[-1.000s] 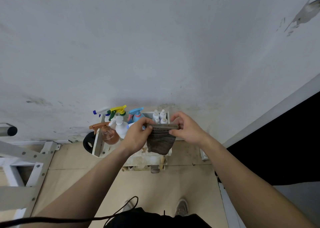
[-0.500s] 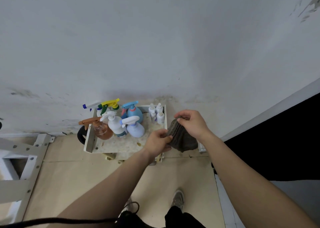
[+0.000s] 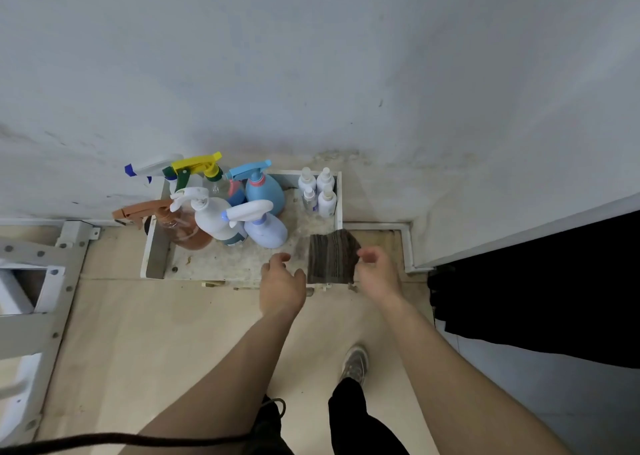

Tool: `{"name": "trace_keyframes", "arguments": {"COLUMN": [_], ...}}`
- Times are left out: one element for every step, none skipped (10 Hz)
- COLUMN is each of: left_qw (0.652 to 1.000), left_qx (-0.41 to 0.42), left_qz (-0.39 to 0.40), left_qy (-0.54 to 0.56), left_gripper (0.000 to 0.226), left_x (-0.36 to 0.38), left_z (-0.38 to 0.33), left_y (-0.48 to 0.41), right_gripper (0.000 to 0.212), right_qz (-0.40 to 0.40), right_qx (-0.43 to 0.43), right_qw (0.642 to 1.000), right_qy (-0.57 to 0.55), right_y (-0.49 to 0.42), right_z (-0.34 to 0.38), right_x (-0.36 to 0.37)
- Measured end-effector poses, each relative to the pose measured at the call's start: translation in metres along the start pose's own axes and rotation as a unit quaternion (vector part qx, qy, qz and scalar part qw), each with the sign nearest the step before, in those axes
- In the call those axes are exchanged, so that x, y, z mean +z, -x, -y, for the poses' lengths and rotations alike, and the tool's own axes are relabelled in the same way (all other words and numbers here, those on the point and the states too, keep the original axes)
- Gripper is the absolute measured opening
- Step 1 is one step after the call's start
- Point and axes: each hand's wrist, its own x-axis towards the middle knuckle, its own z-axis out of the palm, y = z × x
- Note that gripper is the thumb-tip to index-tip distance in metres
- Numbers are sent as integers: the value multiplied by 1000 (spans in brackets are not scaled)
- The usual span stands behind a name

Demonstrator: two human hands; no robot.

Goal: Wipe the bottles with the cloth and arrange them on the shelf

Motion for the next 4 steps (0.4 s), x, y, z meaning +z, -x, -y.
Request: {"name": "trace_keyframes", "arguments": {"left_qw": [993,983,976,979], "left_qx": [109,92,102,89], "left_qz": [18,157,176,143], "left_qy": [-48,-20,-72,-111], "left_gripper": [38,41,40,36], "left_x": [8,15,10,-12], "left_z": [-7,-23,-36,-40], "left_y": [9,9,18,28], "right_gripper": [41,44,43,39], "right_qz": [66,119,134,114], "right_qx": [-9,-35,-50,-71], "right_qw": [997,992,988,985], "right_qy": [-26,-10,48,104], "right_y": [-2,-2,-2,6], "right_z": [-6,0,4,15], "right_x": [3,0,-8,-21]}}
